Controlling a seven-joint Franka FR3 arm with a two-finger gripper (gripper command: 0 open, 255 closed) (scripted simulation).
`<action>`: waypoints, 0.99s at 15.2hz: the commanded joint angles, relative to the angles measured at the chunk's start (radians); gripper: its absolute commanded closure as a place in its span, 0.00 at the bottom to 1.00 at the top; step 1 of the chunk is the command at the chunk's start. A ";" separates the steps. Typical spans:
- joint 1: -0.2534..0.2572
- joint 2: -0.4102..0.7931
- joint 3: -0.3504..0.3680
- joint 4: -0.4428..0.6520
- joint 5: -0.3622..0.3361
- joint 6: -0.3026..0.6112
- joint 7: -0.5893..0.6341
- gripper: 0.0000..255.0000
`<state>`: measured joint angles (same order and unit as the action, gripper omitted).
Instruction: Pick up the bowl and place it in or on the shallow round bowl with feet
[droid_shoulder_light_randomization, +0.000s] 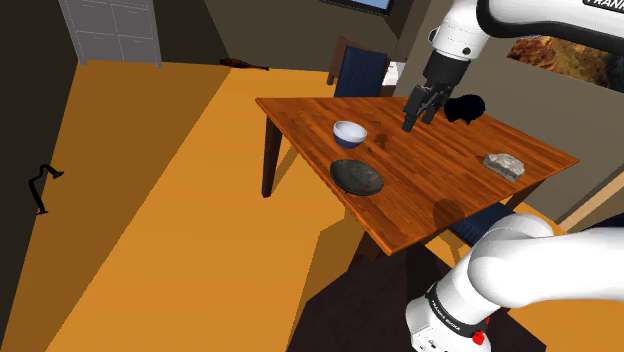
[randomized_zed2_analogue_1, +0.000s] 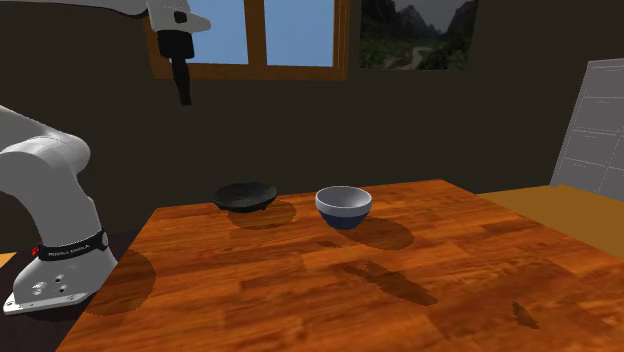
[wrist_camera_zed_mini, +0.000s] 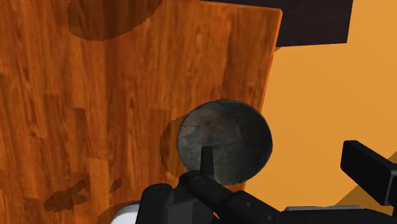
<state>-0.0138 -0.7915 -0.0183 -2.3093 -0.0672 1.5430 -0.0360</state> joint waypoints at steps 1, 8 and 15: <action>0.000 0.000 0.000 0.000 0.000 0.000 0.000 0.00; -0.017 0.223 -0.053 0.041 -0.026 0.183 -0.035 0.00; -0.029 0.472 -0.101 0.148 -0.028 0.326 -0.074 0.00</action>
<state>-0.0436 -0.3570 -0.1167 -2.1763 -0.0972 1.8460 -0.1098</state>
